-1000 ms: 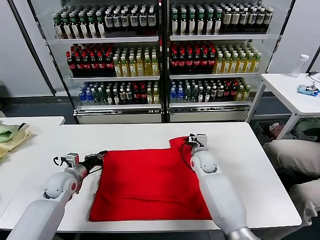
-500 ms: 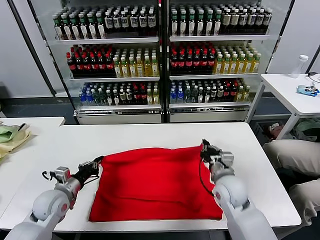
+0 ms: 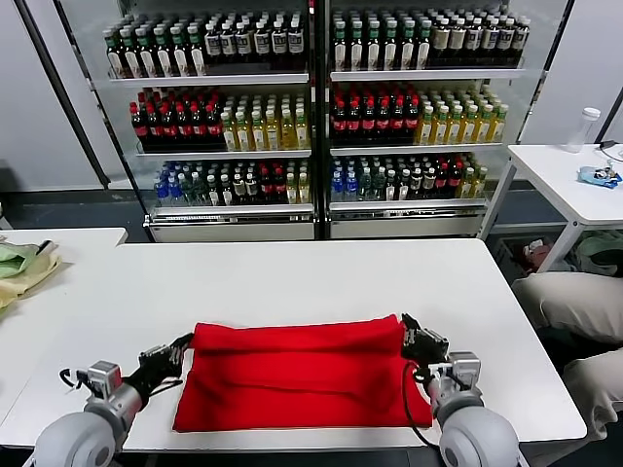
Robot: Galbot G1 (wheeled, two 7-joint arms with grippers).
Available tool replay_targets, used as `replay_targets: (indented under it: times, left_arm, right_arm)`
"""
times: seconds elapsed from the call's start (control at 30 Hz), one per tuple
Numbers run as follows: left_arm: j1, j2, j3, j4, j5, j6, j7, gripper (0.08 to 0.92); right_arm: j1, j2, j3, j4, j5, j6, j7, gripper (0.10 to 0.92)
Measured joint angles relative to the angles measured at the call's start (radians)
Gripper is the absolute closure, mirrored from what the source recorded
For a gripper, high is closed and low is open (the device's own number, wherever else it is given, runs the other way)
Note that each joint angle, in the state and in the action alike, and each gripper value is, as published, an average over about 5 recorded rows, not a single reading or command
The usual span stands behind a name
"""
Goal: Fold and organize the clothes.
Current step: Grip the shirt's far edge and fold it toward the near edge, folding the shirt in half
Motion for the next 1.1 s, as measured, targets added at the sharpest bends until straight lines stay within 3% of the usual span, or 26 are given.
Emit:
replay_targets:
  times: [0.4,0.87,0.97,1.1]
  left_arm:
    - [0.101,0.031,-0.073,-0.093,0.002,0.075,0.012,0.916]
    - [0.127,0.038,-0.095,-0.110,0.001,0.111,0.016,0.914]
    - [0.138,0.035,-0.089,-0.120,0.012,0.122,0.013,0.875]
    - [0.150,0.033,-0.095,-0.140,0.022,0.134,0.002,0.763]
  right_arm:
    - [-0.070,-0.016,0.039,0.057,-0.002,-0.023,0.002,0.908]
    - [-0.125,-0.026,0.055,0.086,-0.001,-0.042,0.015,0.908]
    - [-0.158,-0.024,0.051,0.105,-0.003,-0.044,0.017,0.891]
    - [-0.194,-0.027,0.057,0.134,-0.004,-0.045,0.018,0.792]
